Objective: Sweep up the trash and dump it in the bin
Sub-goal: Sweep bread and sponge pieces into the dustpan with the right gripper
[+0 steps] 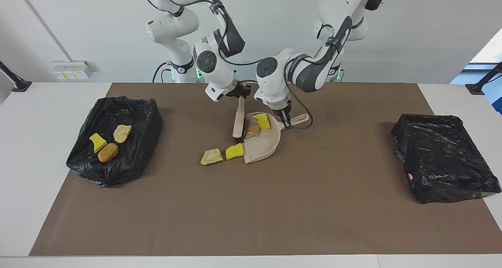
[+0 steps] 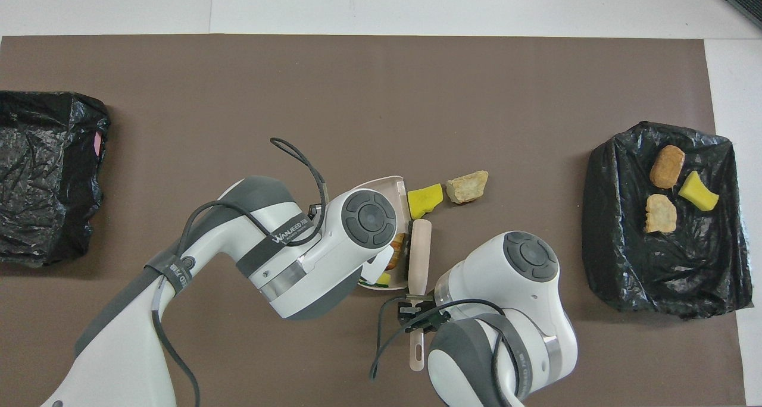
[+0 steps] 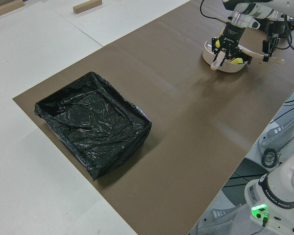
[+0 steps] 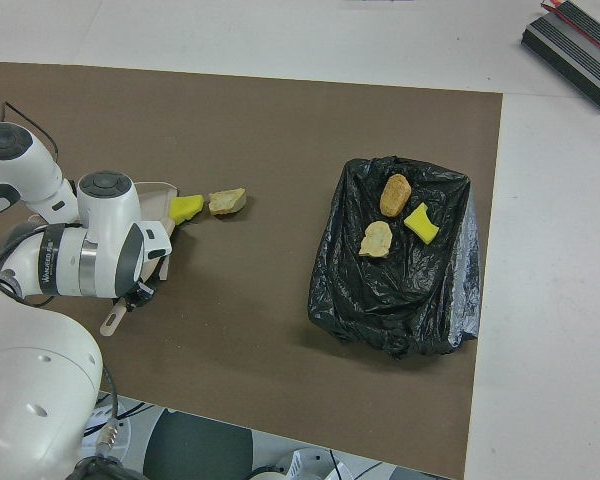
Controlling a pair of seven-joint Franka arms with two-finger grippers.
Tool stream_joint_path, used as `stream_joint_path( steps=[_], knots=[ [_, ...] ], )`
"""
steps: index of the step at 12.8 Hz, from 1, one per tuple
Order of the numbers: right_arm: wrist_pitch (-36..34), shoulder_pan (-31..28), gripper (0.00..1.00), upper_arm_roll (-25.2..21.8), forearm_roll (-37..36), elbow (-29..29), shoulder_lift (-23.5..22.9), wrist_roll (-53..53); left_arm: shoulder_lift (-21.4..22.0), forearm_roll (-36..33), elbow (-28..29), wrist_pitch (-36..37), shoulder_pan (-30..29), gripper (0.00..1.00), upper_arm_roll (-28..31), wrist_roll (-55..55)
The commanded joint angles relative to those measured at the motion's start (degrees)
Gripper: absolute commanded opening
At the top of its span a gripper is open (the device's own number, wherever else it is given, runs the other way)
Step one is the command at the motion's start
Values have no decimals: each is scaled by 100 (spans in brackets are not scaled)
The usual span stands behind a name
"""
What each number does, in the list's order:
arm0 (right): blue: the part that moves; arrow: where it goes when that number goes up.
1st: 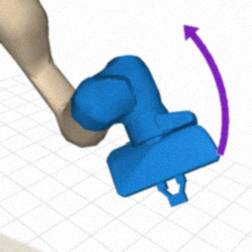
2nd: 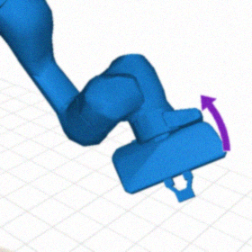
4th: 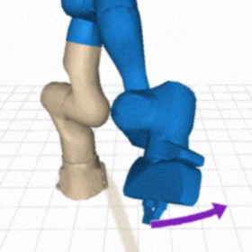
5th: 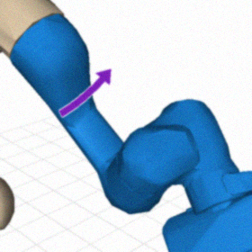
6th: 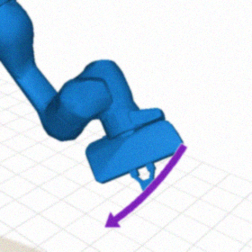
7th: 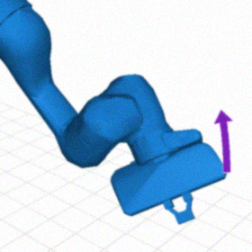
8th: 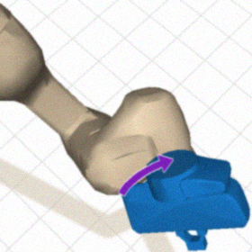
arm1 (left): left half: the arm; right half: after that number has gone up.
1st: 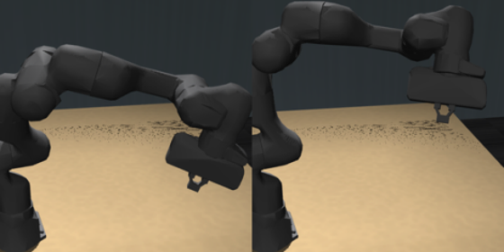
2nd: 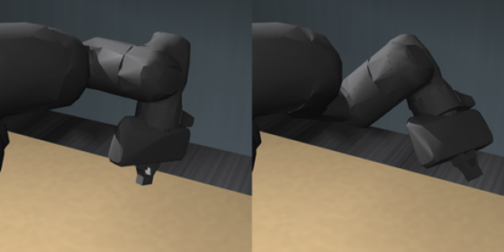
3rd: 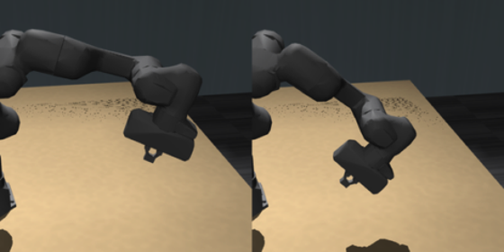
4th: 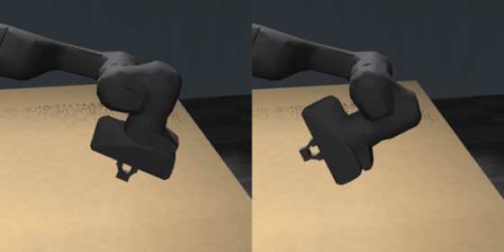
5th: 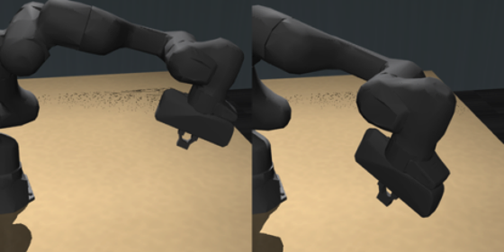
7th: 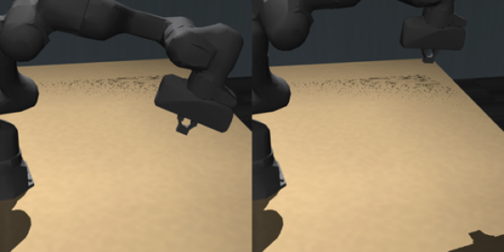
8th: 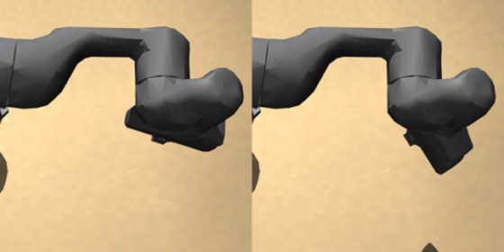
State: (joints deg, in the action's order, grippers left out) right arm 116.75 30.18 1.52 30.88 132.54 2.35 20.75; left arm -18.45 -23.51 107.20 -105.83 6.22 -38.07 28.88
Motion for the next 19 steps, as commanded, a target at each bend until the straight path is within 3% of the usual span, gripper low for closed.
stream_joint_path(
  steps=[1,4,7,12,16,19],
  knots=[
    [-677,-117,0,-81,-64,-429,37,-133,158,-48,188,-52,-173,0,-16,30],
    [-1127,-381,0,-82,-1125,-606,301,51,140,-48,135,62,-200,0,-16,-487],
    [-1172,-670,0,-47,-2547,-711,276,-1,140,-48,117,141,-192,0,-16,-577],
    [-1462,-1136,0,-64,-4307,-1387,-426,-834,140,-48,117,151,-200,0,-16,-621],
    [-1690,-1189,0,-55,-4618,-2301,-1428,-1125,140,-48,126,115,-200,0,-16,-717],
    [-1472,-1049,0,6,-4146,-2294,-1790,-1249,140,-48,152,80,-200,0,-16,-743]
  ],
)
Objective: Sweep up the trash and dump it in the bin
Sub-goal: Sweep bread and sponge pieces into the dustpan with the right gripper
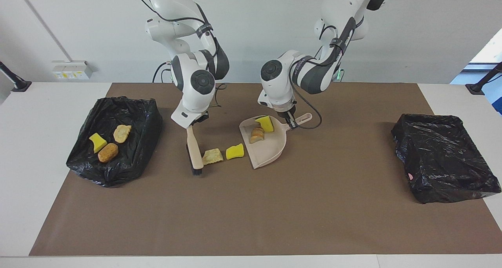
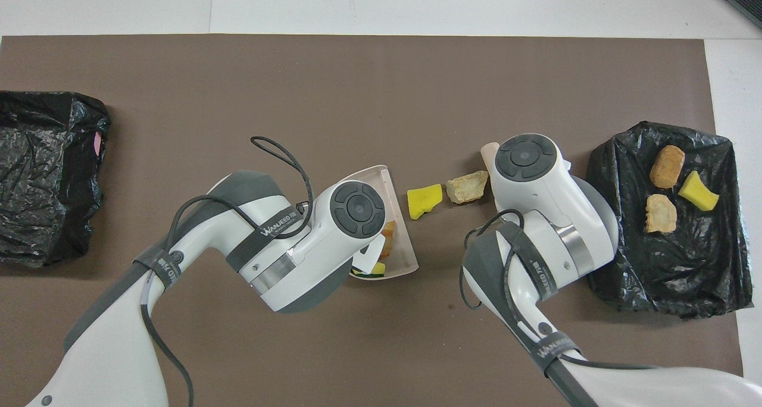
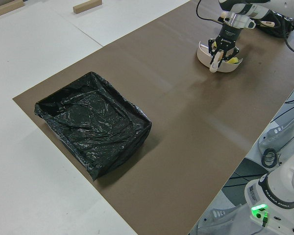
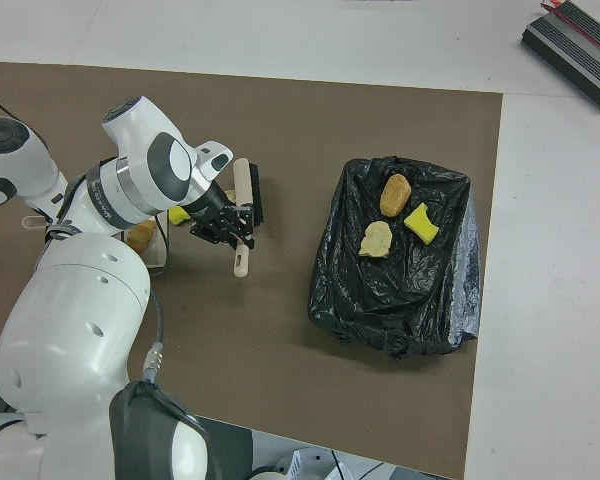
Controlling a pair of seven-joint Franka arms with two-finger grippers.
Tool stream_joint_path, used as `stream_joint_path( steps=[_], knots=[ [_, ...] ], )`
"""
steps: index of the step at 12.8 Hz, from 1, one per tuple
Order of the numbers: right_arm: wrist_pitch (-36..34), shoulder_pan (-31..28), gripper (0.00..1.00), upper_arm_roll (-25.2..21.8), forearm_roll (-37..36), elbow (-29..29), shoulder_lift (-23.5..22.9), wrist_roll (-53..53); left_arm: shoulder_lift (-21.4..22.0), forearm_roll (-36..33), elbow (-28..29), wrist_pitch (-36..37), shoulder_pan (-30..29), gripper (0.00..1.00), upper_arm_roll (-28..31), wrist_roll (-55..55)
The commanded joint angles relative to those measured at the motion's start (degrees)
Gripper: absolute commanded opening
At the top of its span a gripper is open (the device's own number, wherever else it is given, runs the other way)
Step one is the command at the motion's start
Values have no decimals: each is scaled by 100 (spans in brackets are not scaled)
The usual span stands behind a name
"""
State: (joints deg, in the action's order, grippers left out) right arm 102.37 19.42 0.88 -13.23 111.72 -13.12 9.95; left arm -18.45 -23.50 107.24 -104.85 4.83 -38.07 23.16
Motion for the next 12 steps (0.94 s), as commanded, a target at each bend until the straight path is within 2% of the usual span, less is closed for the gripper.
stream_joint_path(
  steps=[1,4,7,9,12],
  knots=[
    [-16,36,0,88,539,-212,-244,-177,149,-50,148,-18,-70,0,-16,-188],
    [168,342,0,228,1251,-169,-200,-195,158,-50,166,-18,-70,0,-16,-189],
    [450,405,0,368,2262,-98,-174,-195,158,-50,183,-44,-70,0,-16,-180],
    [485,405,0,439,2657,-98,-148,-134,149,-50,183,-53,-70,0,-25,-154],
    [468,440,0,448,2791,-98,-139,-125,140,-50,175,-71,-70,0,-25,-110]
  ],
)
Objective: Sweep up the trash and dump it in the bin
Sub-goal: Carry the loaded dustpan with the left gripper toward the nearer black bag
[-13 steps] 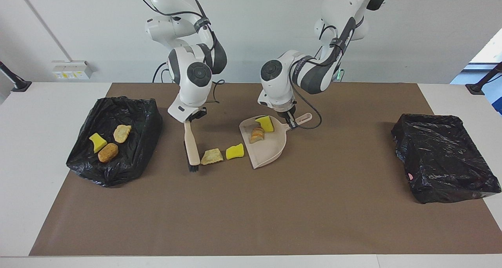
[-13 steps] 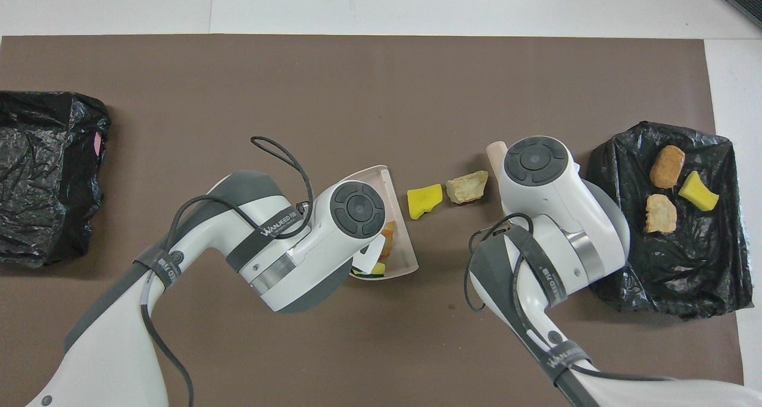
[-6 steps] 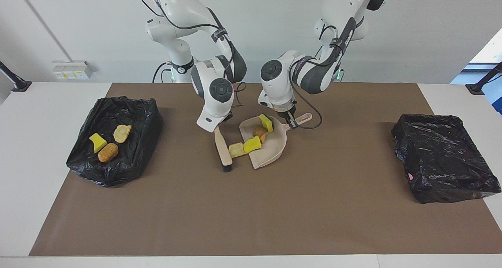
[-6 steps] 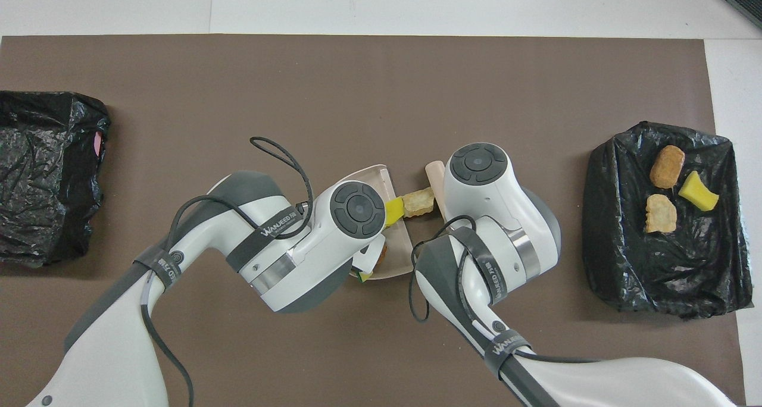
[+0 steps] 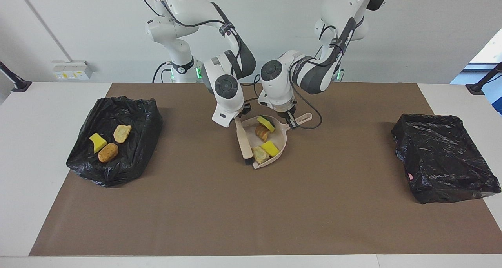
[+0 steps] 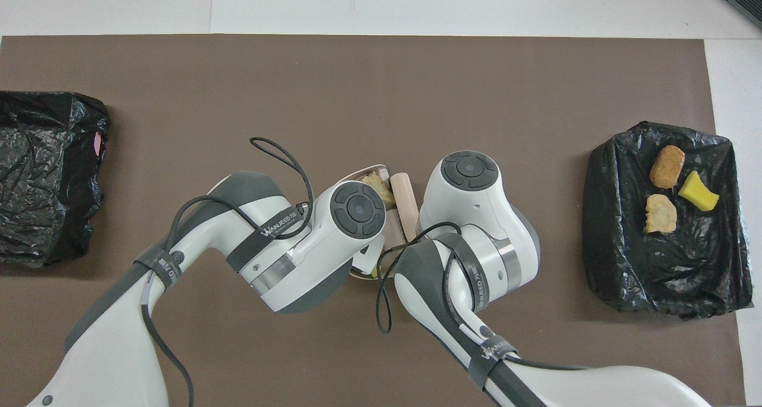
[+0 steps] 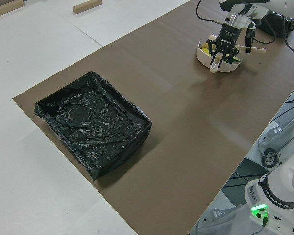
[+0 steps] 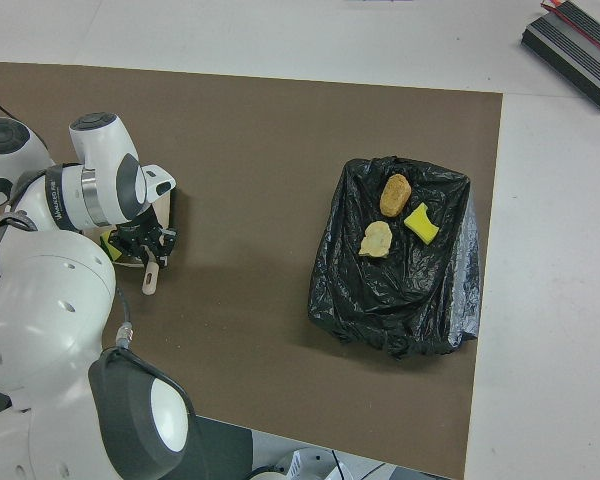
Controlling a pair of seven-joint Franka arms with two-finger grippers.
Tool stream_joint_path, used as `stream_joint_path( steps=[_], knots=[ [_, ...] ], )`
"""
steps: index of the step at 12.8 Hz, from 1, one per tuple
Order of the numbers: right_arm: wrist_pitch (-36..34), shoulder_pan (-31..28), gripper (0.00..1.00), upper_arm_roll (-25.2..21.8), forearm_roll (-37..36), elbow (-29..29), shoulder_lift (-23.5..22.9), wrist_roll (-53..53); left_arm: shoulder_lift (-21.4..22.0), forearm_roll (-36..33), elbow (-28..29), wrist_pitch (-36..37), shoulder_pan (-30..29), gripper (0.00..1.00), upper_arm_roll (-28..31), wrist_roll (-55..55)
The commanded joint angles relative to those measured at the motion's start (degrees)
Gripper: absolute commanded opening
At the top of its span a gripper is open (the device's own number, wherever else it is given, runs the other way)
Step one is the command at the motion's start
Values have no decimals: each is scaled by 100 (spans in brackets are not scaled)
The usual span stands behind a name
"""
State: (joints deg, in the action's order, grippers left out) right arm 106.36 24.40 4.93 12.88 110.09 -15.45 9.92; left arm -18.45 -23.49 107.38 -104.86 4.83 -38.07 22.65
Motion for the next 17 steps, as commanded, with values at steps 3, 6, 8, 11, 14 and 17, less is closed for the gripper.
stream_joint_path(
  steps=[3,6,8,11,14,17],
  knots=[
    [-10,-76,0,35,241,13,173,96,140,-50,161,-78,-78,0,-16,352],
    [-221,-103,0,8,162,-22,350,649,175,-50,152,-69,-114,0,19,898],
    [-326,-103,0,-9,127,-23,516,1045,289,-50,134,-60,-245,0,54,1406],
    [-677,-155,0,-27,-13,-14,928,1503,518,-50,126,-43,-386,0,176,1961],
    [-1117,-103,0,-9,-66,12,1228,1775,904,55,161,-25,-386,0,466,2444],
    [-1013,230,0,52,-5,144,1396,2251,1325,432,204,27,-386,0,967,3244]
  ],
)
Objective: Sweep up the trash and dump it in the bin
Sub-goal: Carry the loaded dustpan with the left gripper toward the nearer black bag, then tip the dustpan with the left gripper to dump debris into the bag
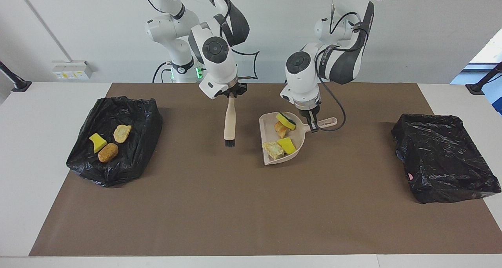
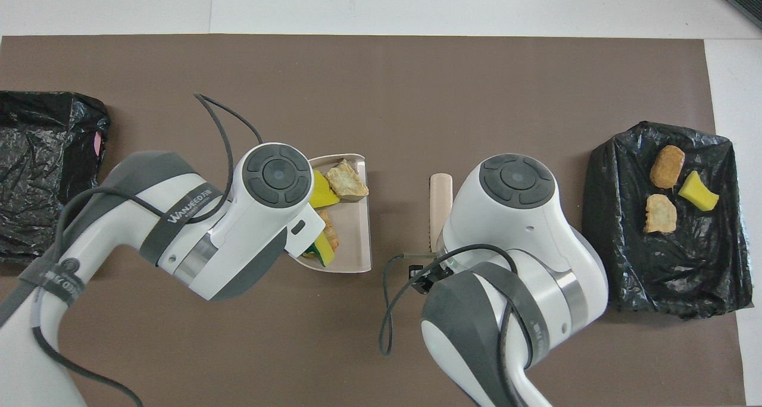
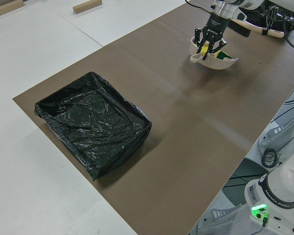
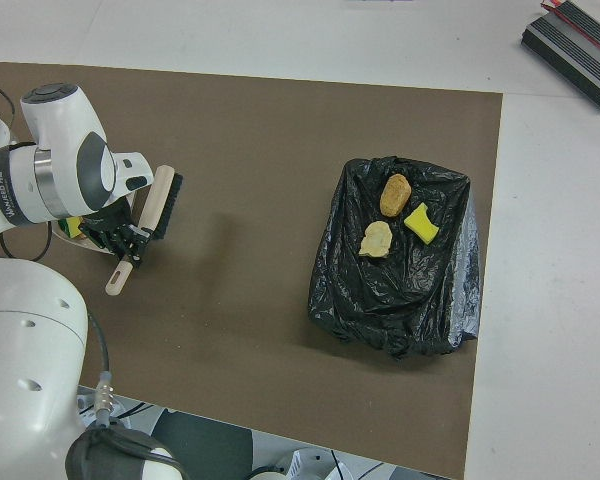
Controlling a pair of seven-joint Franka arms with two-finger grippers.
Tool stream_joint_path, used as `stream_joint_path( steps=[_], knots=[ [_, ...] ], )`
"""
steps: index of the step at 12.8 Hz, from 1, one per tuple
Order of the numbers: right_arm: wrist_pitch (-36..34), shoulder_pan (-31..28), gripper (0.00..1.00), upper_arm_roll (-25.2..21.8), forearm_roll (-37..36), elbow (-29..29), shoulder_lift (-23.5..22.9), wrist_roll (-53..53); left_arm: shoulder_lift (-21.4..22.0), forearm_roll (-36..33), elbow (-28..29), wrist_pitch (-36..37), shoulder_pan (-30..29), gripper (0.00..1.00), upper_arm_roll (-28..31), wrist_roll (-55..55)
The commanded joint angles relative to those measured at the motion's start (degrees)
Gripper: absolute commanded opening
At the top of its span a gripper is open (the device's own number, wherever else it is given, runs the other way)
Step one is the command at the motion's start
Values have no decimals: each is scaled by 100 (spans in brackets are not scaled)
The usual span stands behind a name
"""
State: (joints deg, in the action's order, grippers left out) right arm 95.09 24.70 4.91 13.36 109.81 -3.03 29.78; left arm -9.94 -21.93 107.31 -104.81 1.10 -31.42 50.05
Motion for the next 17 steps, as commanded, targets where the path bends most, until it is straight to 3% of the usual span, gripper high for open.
stream_joint_path(
  steps=[1,4,8,10,14,17],
  knots=[
    [289,228,0,54,8,251,188,178,667,434,263,13,-13,0,538,785],
    [607,298,0,72,448,611,294,177,1134,769,255,241,4,0,1434,2279],
    [879,816,0,80,466,865,92,598,1284,813,-25,268,31,0,2454,3238],
    [1125,1080,0,72,466,1251,188,748,1241,822,-350,277,22,0,2867,3545],
    [1748,1362,0,80,466,1376,48,1485,1092,1164,-921,286,22,0,3895,4133],
    [1768,1388,0,80,457,1551,109,1234,758,1480,-1413,259,22,0,4756,4758]
  ],
)
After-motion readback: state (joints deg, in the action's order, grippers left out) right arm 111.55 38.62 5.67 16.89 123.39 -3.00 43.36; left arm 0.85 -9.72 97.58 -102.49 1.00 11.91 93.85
